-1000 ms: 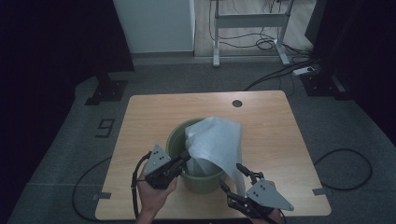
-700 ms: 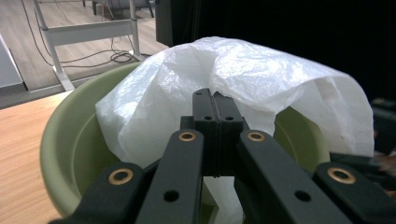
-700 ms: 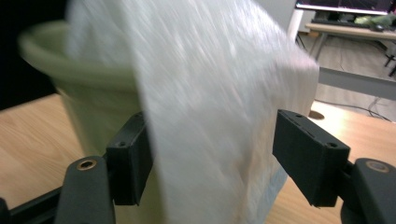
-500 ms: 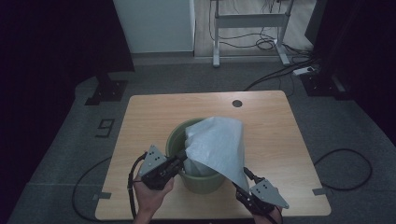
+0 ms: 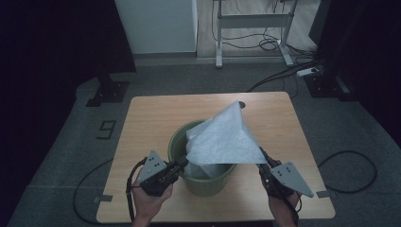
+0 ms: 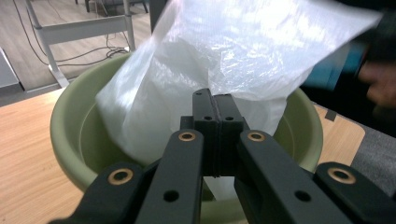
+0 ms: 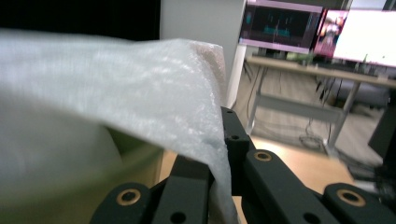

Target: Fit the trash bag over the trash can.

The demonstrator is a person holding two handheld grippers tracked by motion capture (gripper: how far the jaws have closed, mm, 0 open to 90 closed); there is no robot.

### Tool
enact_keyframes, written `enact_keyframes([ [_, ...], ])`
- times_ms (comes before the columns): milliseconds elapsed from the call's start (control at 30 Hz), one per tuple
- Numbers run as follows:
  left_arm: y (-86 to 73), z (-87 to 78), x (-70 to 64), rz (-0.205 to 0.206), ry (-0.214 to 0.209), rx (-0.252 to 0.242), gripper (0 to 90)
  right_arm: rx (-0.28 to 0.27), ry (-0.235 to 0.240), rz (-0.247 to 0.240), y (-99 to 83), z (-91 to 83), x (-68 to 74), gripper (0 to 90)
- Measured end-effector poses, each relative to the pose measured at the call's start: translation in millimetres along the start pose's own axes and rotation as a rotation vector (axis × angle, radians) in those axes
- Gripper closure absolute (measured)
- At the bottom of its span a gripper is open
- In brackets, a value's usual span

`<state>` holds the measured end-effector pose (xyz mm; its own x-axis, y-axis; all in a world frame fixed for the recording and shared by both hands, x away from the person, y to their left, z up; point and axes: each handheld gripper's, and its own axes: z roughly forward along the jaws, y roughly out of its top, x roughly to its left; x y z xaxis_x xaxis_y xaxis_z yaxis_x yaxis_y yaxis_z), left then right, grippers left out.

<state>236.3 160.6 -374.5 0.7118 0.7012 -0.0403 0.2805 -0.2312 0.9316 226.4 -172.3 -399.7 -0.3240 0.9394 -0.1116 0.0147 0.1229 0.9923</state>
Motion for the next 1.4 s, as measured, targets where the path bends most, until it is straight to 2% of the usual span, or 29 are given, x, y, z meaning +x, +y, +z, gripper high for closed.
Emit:
enact_keyframes([
  [133, -3.8, 0.0, 4.6, -0.012, -0.007, 0.014, 88.0, -0.075, 0.018, -0.016, 29.8, 0.5, 1.9, 88.7],
  [200, -4.3, -1.1, 4.4, -0.004, 0.001, 0.01, 82.2, -0.096, 0.04, -0.032, 41.1, 1.4, 6.0, 88.7],
  [267, -3.2, -3.9, 0.8, 0.009, 0.027, -0.003, 63.4, -0.109, 0.063, -0.058, 50.0, 3.1, 11.8, 88.7],
  [333, -0.3, -8.0, -1.1, 0.009, 0.014, -0.001, 47.9, -0.111, 0.08, -0.073, 53.9, 4.3, 16.1, 88.7],
  [367, 1.7, -12.5, -1.5, 0.004, -0.009, -0.009, 41.1, -0.111, 0.085, -0.085, 55.1, 4.8, 18.2, 88.7],
  [467, 7.1, -23.6, -1.4, -0.007, -0.071, -0.031, 30.5, -0.106, 0.092, -0.103, 55.3, 5.6, 19.9, 88.7],
  [500, 8.5, -26.3, -1.7, -0.009, -0.079, -0.039, 28.5, -0.101, 0.091, -0.104, 54.7, 6.0, 19.2, 88.7],
  [600, 15.0, -33.8, -2.8, -0.006, -0.092, -0.059, 26.7, -0.093, 0.087, -0.1, 53.7, 6.4, 16.7, 88.7],
  [700, 21.7, -33.3, -2.4, -0.011, -0.084, -0.064, 26.4, -0.089, 0.087, -0.099, 53.6, 7.3, 15.9, 88.7],
  [800, 28.6, -26.4, 0.1, -0.021, -0.078, -0.065, 26.5, -0.091, 0.096, -0.125, 53.2, 7.8, 20.5, 88.7],
  [900, 36.1, -18.4, 5.1, -0.035, -0.094, -0.069, 26.8, -0.093, 0.109, -0.156, 51.4, 8.9, 26.4, 88.7],
  [1033, 44.2, -16.9, 9.7, -0.04, -0.086, -0.08, 27.8, -0.085, 0.112, -0.192, 46.9, 10.6, 30.4, 88.7],
  [1200, 51.7, -17.9, 16.4, -0.058, -0.078, -0.085, 28.4, -0.083, 0.109, -0.192, 44.9, 10.9, 27.8, 88.7],
  [1400, 53.5, -20.7, 19.5, -0.061, -0.078, -0.097, 28.4, -0.082, 0.094, -0.191, 45.6, 9.1, 22.0, 88.7],
])
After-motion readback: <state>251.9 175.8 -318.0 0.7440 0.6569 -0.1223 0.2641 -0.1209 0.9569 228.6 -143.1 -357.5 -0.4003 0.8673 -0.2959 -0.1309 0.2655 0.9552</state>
